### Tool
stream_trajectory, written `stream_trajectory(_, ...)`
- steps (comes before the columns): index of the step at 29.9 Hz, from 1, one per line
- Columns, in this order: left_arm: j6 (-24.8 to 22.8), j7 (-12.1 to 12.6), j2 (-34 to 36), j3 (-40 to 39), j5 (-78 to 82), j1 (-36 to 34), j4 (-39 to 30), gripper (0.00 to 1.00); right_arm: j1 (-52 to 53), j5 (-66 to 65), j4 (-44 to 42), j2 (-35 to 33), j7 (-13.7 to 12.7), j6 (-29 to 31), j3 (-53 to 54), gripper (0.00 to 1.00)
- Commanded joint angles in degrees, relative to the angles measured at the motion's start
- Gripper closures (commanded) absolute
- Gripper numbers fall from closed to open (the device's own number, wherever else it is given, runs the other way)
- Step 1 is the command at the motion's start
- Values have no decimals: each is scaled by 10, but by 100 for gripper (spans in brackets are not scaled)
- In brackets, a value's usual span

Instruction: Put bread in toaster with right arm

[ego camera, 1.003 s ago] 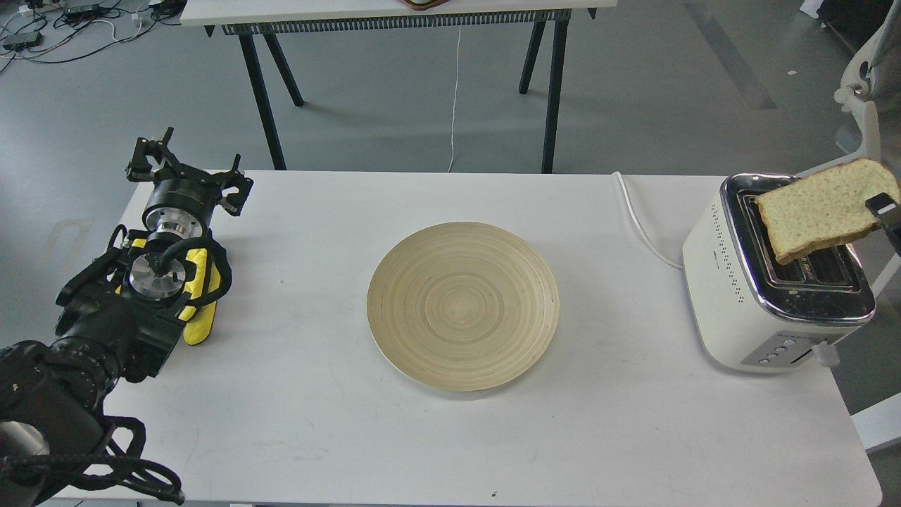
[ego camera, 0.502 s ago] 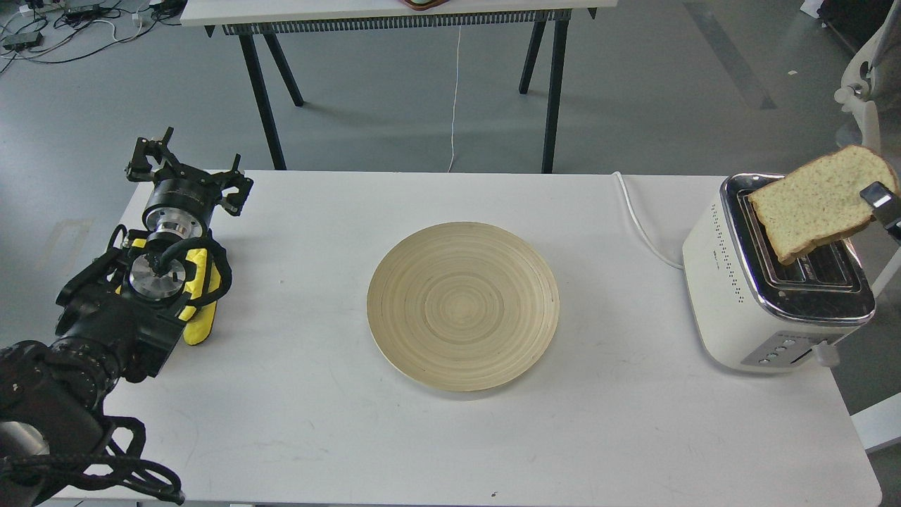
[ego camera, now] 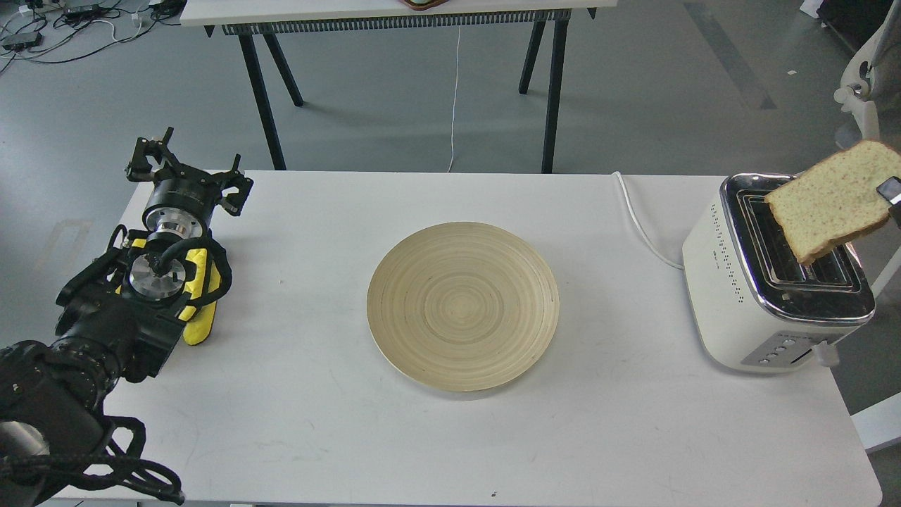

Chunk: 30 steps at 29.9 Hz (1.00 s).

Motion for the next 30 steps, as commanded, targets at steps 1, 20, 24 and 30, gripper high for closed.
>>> stream_trajectory(1,0,0,0,0,0,-1,0,0,0,-3,-4,6,0,0,-1,98)
stream_trajectory(20,0,0,0,0,0,-1,0,0,0,-10,-28,27,0,0,-21,97)
stream_trajectory(24,0,0,0,0,0,0,0,0,0,-12,-29,30,0,0,-21,86)
stream_trajectory(30,0,-1,0,0,0,0,0,0,2,-13,-27,39,2,0,-20,54)
